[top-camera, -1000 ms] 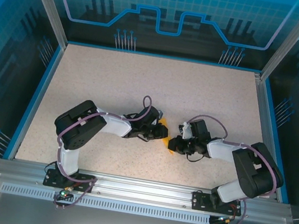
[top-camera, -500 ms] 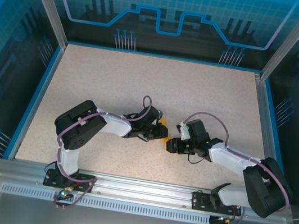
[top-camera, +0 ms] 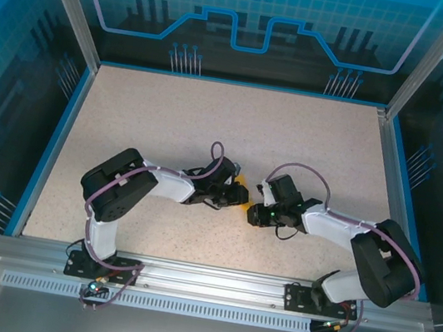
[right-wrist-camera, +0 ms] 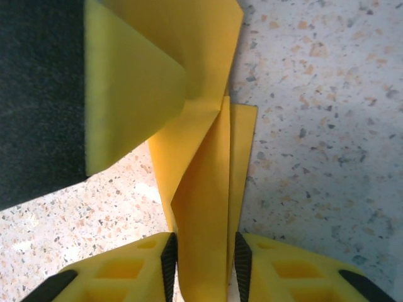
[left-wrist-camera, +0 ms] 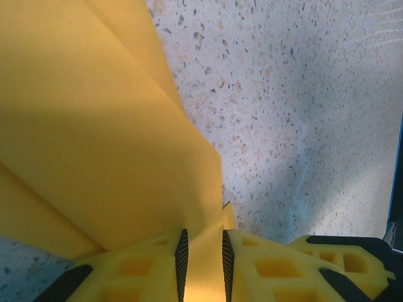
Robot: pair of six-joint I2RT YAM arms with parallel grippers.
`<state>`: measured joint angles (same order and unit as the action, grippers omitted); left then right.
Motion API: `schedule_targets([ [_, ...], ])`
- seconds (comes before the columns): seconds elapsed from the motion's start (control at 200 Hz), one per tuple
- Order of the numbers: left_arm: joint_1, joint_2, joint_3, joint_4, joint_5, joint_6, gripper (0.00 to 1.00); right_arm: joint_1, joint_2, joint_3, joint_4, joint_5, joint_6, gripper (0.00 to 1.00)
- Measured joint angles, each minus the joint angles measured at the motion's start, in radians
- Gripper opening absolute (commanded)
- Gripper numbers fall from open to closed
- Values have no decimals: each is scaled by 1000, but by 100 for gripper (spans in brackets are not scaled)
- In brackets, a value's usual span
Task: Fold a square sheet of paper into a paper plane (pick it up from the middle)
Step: Fold the wing for the fifth time at the center of the table.
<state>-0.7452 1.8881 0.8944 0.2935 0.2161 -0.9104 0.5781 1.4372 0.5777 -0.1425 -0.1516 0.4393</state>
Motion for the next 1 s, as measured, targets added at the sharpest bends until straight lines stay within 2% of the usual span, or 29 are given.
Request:
schedule_targets([
  [0.29, 4, 0, 0, 0, 2, 0, 26, 2, 3, -5, 5, 6, 12, 18],
  [0.695, 10, 0, 0, -1, 5, -1, 25, 2, 1, -9, 9, 21, 48, 16],
  [0.855, 10, 0, 0, -3, 6, -4, 25, -14, -83, -17, -18, 0, 66, 15],
  [1.0, 10, 0, 0, -4, 6, -7, 25, -56, -178, -31, -2, -86, 77, 13],
])
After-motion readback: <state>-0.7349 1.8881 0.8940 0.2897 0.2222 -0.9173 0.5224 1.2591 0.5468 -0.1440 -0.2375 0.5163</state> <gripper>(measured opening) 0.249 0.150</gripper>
